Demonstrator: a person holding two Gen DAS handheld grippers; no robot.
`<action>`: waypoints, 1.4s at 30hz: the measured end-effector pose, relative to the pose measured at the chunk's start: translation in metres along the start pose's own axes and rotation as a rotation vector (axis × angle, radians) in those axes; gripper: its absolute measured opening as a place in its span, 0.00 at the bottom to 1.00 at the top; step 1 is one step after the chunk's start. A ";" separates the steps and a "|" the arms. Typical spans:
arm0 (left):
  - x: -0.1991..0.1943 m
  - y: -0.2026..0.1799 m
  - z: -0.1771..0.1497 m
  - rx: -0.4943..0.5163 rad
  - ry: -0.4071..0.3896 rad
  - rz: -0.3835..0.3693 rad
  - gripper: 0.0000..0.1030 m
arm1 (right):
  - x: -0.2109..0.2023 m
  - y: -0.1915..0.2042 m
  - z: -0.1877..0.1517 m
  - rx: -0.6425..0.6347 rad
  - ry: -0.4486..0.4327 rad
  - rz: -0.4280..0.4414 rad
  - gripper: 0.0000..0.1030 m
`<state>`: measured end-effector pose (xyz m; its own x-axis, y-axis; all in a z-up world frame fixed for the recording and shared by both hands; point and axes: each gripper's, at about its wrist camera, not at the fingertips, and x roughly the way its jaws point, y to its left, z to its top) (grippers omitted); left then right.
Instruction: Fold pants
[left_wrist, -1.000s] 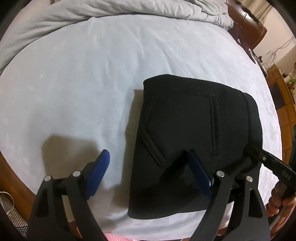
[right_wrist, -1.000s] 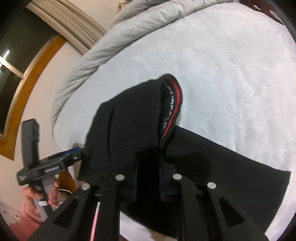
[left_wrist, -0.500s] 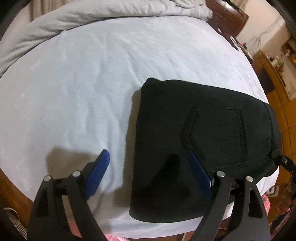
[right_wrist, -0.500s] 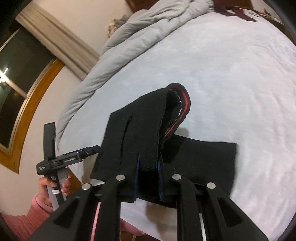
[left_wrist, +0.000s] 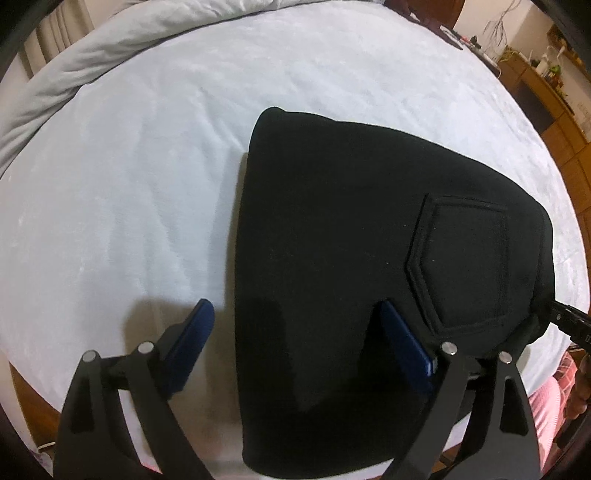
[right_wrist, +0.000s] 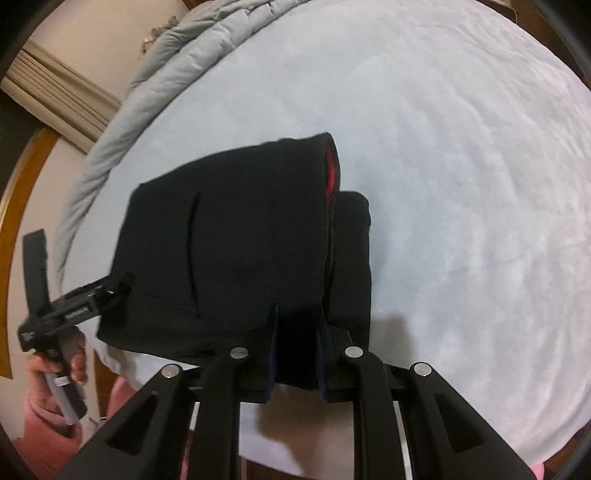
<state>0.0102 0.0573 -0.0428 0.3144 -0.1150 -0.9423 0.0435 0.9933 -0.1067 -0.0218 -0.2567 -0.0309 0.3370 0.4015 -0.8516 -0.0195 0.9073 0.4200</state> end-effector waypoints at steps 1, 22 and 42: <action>0.001 0.000 0.000 -0.001 0.001 0.001 0.89 | 0.001 0.003 0.001 0.003 0.002 -0.002 0.21; -0.002 -0.026 0.031 0.020 0.004 0.023 0.89 | 0.016 0.009 0.095 0.005 -0.029 0.103 0.15; -0.012 -0.029 0.012 0.041 -0.007 0.047 0.90 | -0.021 -0.013 0.044 0.030 -0.033 0.071 0.25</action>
<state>0.0165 0.0301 -0.0249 0.3234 -0.0682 -0.9438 0.0669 0.9965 -0.0491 0.0130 -0.2823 -0.0042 0.3662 0.4599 -0.8089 -0.0160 0.8723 0.4887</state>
